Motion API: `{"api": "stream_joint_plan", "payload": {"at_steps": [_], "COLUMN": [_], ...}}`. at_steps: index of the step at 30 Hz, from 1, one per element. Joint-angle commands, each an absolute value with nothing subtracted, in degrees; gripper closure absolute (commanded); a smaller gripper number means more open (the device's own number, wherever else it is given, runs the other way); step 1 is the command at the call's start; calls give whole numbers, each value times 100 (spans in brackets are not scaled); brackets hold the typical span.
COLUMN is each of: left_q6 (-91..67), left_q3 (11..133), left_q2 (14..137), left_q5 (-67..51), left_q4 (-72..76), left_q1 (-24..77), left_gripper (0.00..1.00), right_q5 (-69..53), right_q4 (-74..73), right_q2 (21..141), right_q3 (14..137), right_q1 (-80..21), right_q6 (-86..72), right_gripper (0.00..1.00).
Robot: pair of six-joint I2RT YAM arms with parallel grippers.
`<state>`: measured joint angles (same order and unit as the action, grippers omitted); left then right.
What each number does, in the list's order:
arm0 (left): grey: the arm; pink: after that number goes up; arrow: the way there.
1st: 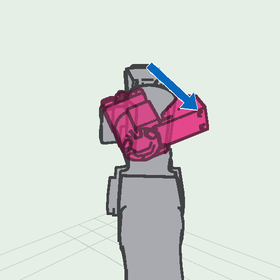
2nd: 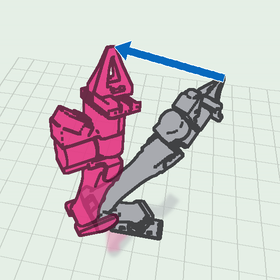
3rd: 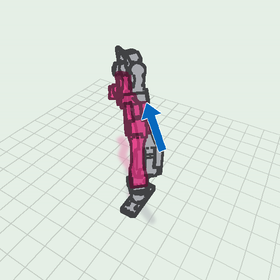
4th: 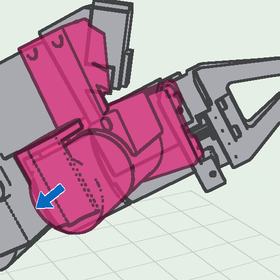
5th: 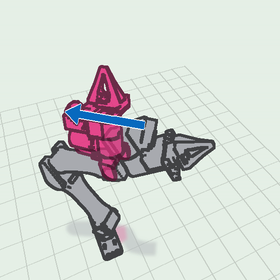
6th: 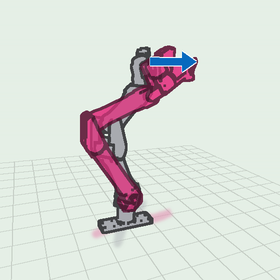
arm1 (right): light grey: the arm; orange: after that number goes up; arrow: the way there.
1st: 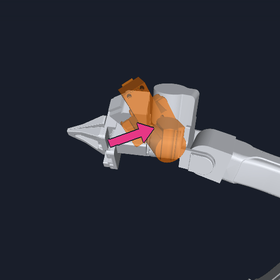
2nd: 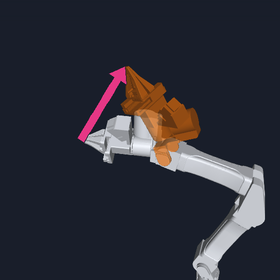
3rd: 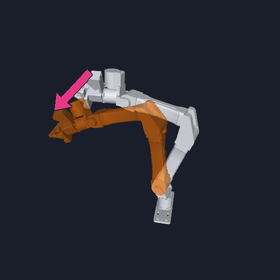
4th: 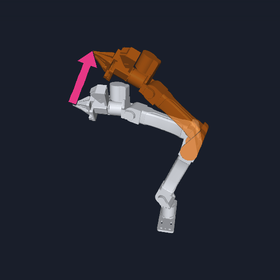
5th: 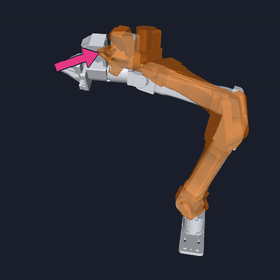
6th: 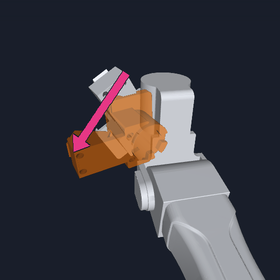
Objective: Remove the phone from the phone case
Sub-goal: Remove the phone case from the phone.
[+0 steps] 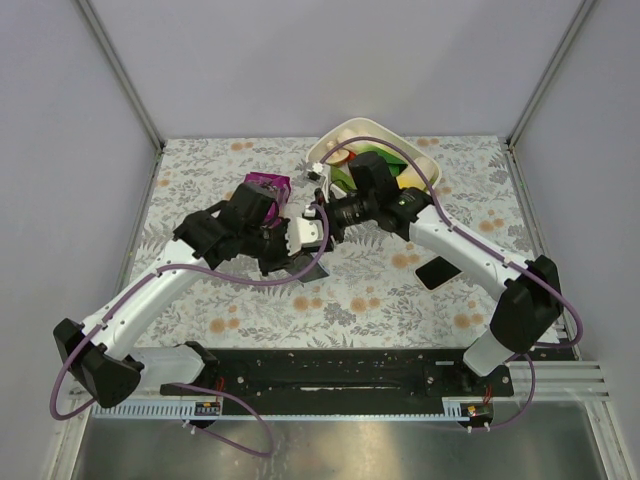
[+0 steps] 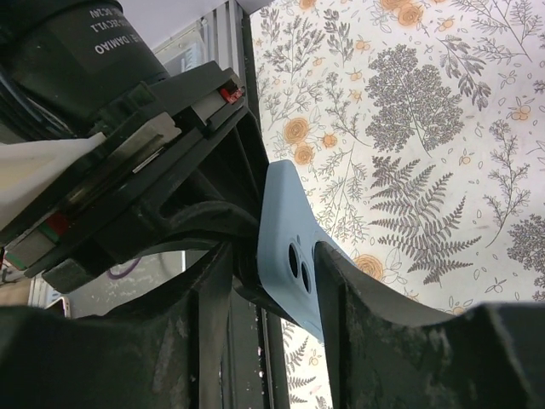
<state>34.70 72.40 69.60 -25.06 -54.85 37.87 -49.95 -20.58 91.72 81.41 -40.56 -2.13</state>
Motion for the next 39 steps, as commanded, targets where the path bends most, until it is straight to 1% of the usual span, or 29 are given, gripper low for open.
{"api": "stream_joint_plan", "payload": {"at_steps": [1,3,5,8,10,11,15,19,20,21,22,23,24,25,28,34,39], "left_q6": [3559,3621,3656,3691,3700,3700,3709,3700,3726,3753,3753,3779,3797,3806,3911,4324,4456], "left_q3": [7664,7682,7682,7673,7664,7664,7682,7664,7647,7629,7594,7542,7515,7489,7471,7524,7418], "left_q2": [6601,6531,6452,6355,6284,6249,6196,6214,6231,6266,6267,6258,6240,6205,6056,5854,5731], "left_q5": [-2926,-3023,-3058,-3085,-3120,-3155,-3146,-3006,-2962,-2910,-2874,-2831,-2821,-2795,-2707,-2593,-2786], "left_q4": [-4992,-5054,-5080,-5097,-5089,-5098,-5089,-5019,-5019,-5019,-5019,-5027,-5019,-5071,-5281,-6186,-6591], "left_q1": [3823,3823,3832,3832,3841,3841,3841,3841,3841,3832,3832,3832,3841,3841,3823,3762,3376], "left_gripper": [100,100,100,100,100,100,100,100,100,100,100,100,100,100,100,100,100], "right_q5": [-4237,-4236,-4201,-4096,-3991,-3938,-3902,-3964,-3946,-3903,-3894,-3894,-3902,-3902,-3937,-4051,-4140], "right_q4": [-2478,-2505,-2584,-2672,-2733,-2742,-2795,-2821,-2847,-2865,-2900,-2909,-2927,-2996,-3085,-2997,-2971], "right_q2": [9211,9263,9325,9395,9430,9431,9422,9396,9396,9404,9439,9466,9492,9544,9615,9712,9694], "right_q3": [8209,8253,8332,8385,8394,8394,8385,8367,8350,8341,8341,8332,8332,8358,8332,8148,8077], "right_q1": [-4078,-4087,-4087,-4078,-4078,-4078,-4078,-4069,-4069,-4069,-4052,-4034,-3991,-3955,-3859,-3621,-3551], "right_q6": [281,264,281,308,360,378,457,527,562,606,650,676,659,685,738,729,721], "right_gripper": [54,58,66,74,83,84,84,77,78,81,86,94,98,100,100,100,100]}}
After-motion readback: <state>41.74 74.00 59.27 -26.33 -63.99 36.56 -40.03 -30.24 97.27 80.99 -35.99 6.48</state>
